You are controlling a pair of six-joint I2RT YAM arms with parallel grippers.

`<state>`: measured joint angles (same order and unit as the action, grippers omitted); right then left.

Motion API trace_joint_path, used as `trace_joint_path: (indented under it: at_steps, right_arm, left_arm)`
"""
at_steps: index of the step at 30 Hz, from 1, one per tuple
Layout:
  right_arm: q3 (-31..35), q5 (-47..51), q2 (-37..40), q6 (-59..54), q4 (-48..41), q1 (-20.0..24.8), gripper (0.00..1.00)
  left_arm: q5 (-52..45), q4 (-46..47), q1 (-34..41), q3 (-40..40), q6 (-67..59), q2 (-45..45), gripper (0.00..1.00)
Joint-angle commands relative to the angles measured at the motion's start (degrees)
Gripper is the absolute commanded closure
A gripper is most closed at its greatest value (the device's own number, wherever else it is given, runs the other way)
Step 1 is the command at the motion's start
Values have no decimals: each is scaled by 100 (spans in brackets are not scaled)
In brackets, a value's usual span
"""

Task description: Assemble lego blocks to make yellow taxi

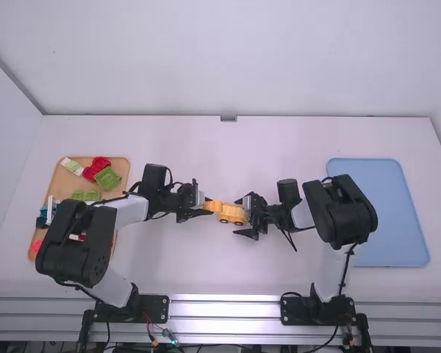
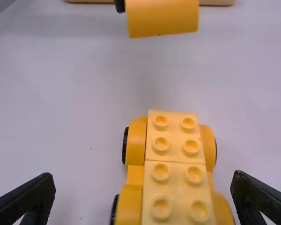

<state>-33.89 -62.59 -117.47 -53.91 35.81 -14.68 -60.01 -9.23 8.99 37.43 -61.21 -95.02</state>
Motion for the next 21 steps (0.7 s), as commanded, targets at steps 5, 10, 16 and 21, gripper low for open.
trace_joint_path:
  at_steps: [5,10,16,21]
  right_arm:
    - [-481,-61,-474,188,-22,-26,2]
    - [-601,-39,-632,367,-11,-46,9]
    - [-518,4,-640,350,22,-7,19]
    - [-505,164,-640,352,-22,9,25]
  left_arm:
    - [-210,-227,197,-24,186,-240,84]
    - [-422,-658,175,-22,315,-605,85]
    - [-691,-1381,190,-22,728,-922,82]
    - [-511,-1373,271,-22,787,-925,83]
